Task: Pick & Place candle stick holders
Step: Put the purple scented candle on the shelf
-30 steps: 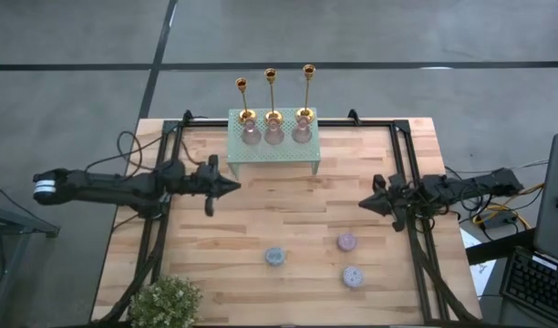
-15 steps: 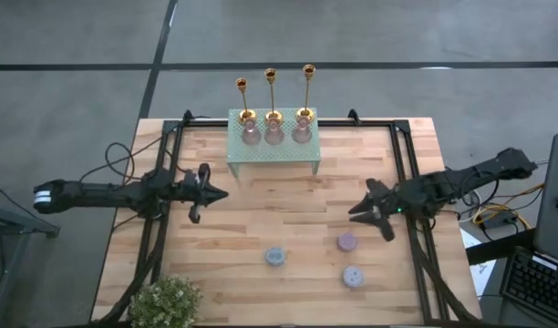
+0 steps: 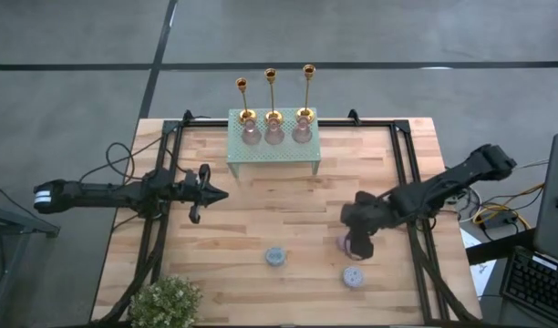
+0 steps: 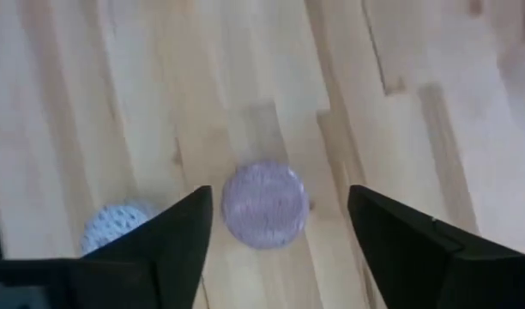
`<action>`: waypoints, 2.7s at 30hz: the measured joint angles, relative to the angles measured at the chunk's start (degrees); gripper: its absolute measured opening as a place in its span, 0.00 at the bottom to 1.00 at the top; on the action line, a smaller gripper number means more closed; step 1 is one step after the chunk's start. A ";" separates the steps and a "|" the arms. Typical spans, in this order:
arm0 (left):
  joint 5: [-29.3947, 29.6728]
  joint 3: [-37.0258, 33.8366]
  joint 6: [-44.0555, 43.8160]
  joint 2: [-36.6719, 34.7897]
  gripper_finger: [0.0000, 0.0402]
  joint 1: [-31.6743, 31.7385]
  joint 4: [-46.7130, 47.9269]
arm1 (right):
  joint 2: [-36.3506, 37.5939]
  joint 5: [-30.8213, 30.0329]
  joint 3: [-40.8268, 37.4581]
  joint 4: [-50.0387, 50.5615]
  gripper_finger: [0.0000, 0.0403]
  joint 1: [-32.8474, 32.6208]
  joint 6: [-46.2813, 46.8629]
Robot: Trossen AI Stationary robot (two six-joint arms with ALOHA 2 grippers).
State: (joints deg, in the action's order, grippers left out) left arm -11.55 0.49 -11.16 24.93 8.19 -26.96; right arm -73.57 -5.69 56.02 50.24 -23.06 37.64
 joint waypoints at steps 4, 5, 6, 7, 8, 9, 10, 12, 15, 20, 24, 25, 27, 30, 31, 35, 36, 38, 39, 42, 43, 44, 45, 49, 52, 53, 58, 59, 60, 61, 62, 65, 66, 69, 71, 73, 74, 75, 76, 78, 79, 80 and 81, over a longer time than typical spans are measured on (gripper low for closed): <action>0.01 -0.02 0.00 0.00 0.03 0.00 0.00 | -5.69 0.52 3.08 4.80 0.74 -1.08 1.49; 0.02 -0.02 0.00 0.00 0.03 0.00 0.00 | -6.83 1.05 3.54 5.40 0.76 -1.21 1.77; 0.02 -0.04 0.00 0.00 0.03 0.00 0.00 | -7.78 1.64 3.87 5.46 0.78 -1.32 2.04; 0.02 -0.04 0.00 0.00 0.03 0.00 0.00 | -8.64 1.98 4.14 5.29 0.80 -1.48 2.25; 0.02 -0.04 0.00 0.00 0.03 0.00 -0.02 | -9.48 2.13 4.40 5.02 0.81 -1.67 2.50; 0.02 -0.04 0.00 0.00 0.03 0.00 0.00 | -10.28 2.12 4.67 4.69 0.82 -1.86 2.48; 0.02 -0.04 0.00 0.00 0.03 0.00 0.00 | -11.06 2.11 4.82 4.37 0.83 -2.03 2.40; 0.02 -0.05 0.00 0.00 0.03 0.00 0.00 | -12.46 1.69 4.66 4.41 0.85 -2.29 1.63; 0.02 -0.07 0.00 0.00 0.03 0.00 0.00 | -13.89 1.14 3.60 3.74 0.87 -2.22 0.72; 0.02 -0.09 0.00 0.00 0.03 0.00 0.00 | -14.78 1.04 1.08 0.61 0.89 -2.23 -1.09; 0.02 -0.11 0.00 0.00 0.03 0.00 -0.02 | -14.47 1.03 -1.15 -2.48 0.89 -2.22 -1.41; 0.02 -0.11 0.00 0.00 0.03 0.00 0.00 | -14.34 1.05 -1.71 -3.27 0.89 -2.22 -1.41; 0.02 -0.13 0.00 0.00 0.03 0.00 0.00 | -14.18 1.38 -2.87 -5.08 0.89 -2.31 -1.21; 0.02 -0.13 0.00 0.00 0.03 0.00 0.01 | -14.93 1.82 -4.11 -5.63 0.89 -2.33 -1.17; 0.02 -0.13 0.00 0.02 0.03 0.00 0.00 | -15.31 2.13 -4.51 -6.49 0.89 -2.33 -1.18; 0.02 -0.13 0.00 0.02 0.03 0.00 0.00 | -16.32 3.27 -5.75 -9.73 0.89 -2.33 -1.19; 0.02 -0.13 0.00 0.02 0.03 0.00 0.02 | -16.57 3.37 -5.93 -9.97 0.89 -2.33 -1.19; 0.02 -0.15 0.00 0.02 0.03 0.00 0.00 | -16.89 3.39 -6.19 -9.97 0.88 -2.33 -1.03; 0.02 -0.14 0.00 0.02 0.03 0.00 0.01 | -17.03 3.37 -6.29 -9.98 0.87 -2.33 -1.02; 0.04 -0.15 0.00 0.02 0.03 0.00 0.00 | -17.45 3.26 -6.63 -10.10 0.84 -2.53 -1.20; 0.02 -0.15 0.00 0.02 0.03 0.00 0.02 | -17.52 3.11 -6.70 -10.20 0.82 -2.58 -1.34; 0.02 -0.15 0.00 0.02 0.03 0.00 0.00 | -17.59 2.88 -6.70 -10.41 0.81 -2.59 -1.39; 0.02 -0.15 0.00 0.02 0.03 0.00 0.00 | -17.63 2.75 -6.70 -10.51 0.79 -2.61 -1.43; 0.02 -0.15 0.00 0.02 0.03 0.00 0.01 | -17.63 2.72 -6.67 -10.74 0.72 -2.59 -2.10; 0.02 -0.15 0.00 0.02 0.03 0.00 0.00 | -17.62 2.69 -6.65 -10.82 0.70 -2.59 -2.29; 0.03 -0.15 0.00 0.02 0.03 0.00 0.00 | -17.61 2.69 -6.65 -10.83 0.70 -2.59 -2.36; 0.03 -0.15 0.00 0.02 0.03 0.00 0.00 | -17.56 2.69 -6.65 -11.06 0.72 -2.55 -2.47; 0.03 -0.15 0.00 0.02 0.03 0.00 0.00 | -17.45 2.69 -6.65 -11.10 0.72 -2.55 -2.50; 0.02 -0.15 0.00 0.02 0.03 0.00 0.00 | -17.38 2.69 -6.65 -11.25 0.72 -2.55 -2.56; 0.02 -0.15 0.00 0.02 0.03 0.00 0.00 | -17.24 2.69 -6.57 -11.39 0.72 -2.45 -2.69; 0.04 -0.15 0.00 0.02 0.03 0.00 0.00 | -17.01 2.67 -6.36 -11.35 0.72 -2.44 -2.75; 0.03 -0.15 0.00 0.02 0.03 0.00 0.02 | -16.46 2.66 -4.98 -11.30 0.72 -2.13 -3.36; 0.04 -0.15 0.00 0.02 0.03 0.01 0.01 | -16.30 2.62 -4.37 -11.23 0.72 -1.85 -3.42; 0.04 -0.15 0.01 0.02 0.03 0.02 0.01 | -15.90 2.64 -1.97 -9.76 0.73 -0.52 -4.55; 0.04 -0.15 0.00 0.02 0.03 0.02 0.00 | -15.83 2.52 0.32 -7.29 0.73 0.77 -5.74; 0.04 -0.15 0.00 0.02 0.03 0.02 0.00 | -15.80 2.51 2.77 -4.43 0.73 2.39 -7.43; 0.04 -0.15 0.01 0.02 0.03 0.02 0.00 | -15.80 2.51 4.19 -2.99 0.73 3.31 -8.36; 0.04 -0.15 0.00 0.02 0.03 0.02 0.00 | -15.80 2.51 5.60 -1.74 0.73 4.36 -9.50; 0.04 -0.15 0.00 0.02 0.03 0.02 0.01 | -15.80 2.49 7.13 -0.47 0.73 5.45 -10.73; 0.04 -0.15 0.00 0.02 0.03 0.02 0.02 | -15.80 2.30 10.37 1.82 0.73 7.90 -12.89; 0.04 -0.15 0.00 0.02 0.03 0.02 0.00 | -15.80 2.27 11.98 2.94 0.73 9.24 -14.01; 0.04 -0.15 0.00 0.02 0.03 0.00 0.00 | -15.80 2.27 13.66 4.03 0.73 10.73 -14.92; 0.04 -0.15 0.01 0.02 0.03 0.02 0.01 | -15.79 2.21 15.28 4.79 0.73 12.26 -15.37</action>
State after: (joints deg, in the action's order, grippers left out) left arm -11.51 0.34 -11.15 24.95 8.21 -26.95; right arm -89.35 -3.48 71.30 55.02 -10.80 22.27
